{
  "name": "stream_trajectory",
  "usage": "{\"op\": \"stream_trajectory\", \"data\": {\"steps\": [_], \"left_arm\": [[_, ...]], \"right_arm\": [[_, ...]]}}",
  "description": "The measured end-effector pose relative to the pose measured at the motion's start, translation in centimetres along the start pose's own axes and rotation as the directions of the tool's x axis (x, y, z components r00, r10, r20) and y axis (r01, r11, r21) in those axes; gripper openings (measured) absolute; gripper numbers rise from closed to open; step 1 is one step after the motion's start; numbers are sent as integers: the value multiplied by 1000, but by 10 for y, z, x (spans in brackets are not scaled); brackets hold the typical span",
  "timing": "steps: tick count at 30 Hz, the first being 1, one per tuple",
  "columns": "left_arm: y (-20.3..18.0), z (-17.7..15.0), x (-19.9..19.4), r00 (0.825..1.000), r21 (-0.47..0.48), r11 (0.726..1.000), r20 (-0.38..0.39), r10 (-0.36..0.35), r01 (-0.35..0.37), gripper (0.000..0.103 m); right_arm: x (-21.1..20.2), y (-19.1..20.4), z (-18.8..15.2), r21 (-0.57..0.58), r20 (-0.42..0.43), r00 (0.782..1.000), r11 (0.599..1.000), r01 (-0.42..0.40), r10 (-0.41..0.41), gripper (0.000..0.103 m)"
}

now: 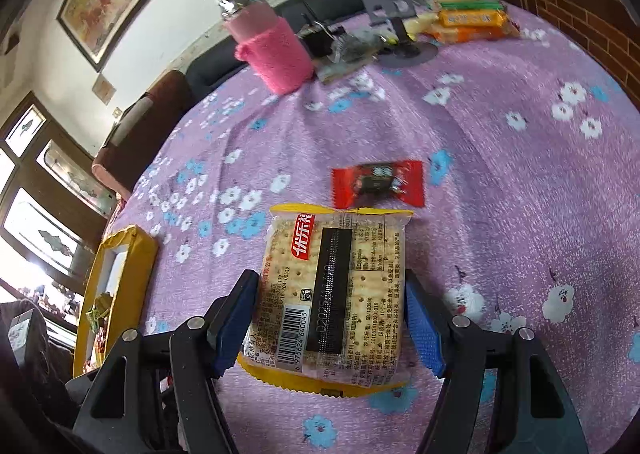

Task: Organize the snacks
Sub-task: 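Put the cracker pack and white-red packet into the box with both tools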

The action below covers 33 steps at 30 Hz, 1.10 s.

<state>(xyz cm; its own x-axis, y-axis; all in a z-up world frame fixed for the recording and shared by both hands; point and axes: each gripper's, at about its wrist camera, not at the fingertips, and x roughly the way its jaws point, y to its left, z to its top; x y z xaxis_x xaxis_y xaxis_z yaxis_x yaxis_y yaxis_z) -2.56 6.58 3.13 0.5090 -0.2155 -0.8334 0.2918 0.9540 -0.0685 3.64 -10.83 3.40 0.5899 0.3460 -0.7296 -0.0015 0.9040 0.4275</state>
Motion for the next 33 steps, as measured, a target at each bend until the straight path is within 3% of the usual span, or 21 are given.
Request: {"op": "stream_trajectory", "data": {"steps": [6,13,22,28,33], "left_arm": [[26,-12,-55,993,-117,991,108,-50,62,27],[98,-52,-114,980,-285,958,197,27,30,27],[164,-107,-125,982,-428,903,156,109,-32,28],[186,-122,-122,983,-489,871,132,128,-48,28],[199,-131,-112,989,-534,844,91,117,-51,31]], "right_arm": [[-12,16,-4,-63,67,997,998,-27,31,71],[-6,24,-11,-77,61,998,997,-24,29,71],[-12,72,-27,-180,73,997,984,-6,20,71],[-14,144,-47,-281,5,994,954,-102,108,71],[-12,214,-65,-372,-74,980,906,-201,187,71]]}}
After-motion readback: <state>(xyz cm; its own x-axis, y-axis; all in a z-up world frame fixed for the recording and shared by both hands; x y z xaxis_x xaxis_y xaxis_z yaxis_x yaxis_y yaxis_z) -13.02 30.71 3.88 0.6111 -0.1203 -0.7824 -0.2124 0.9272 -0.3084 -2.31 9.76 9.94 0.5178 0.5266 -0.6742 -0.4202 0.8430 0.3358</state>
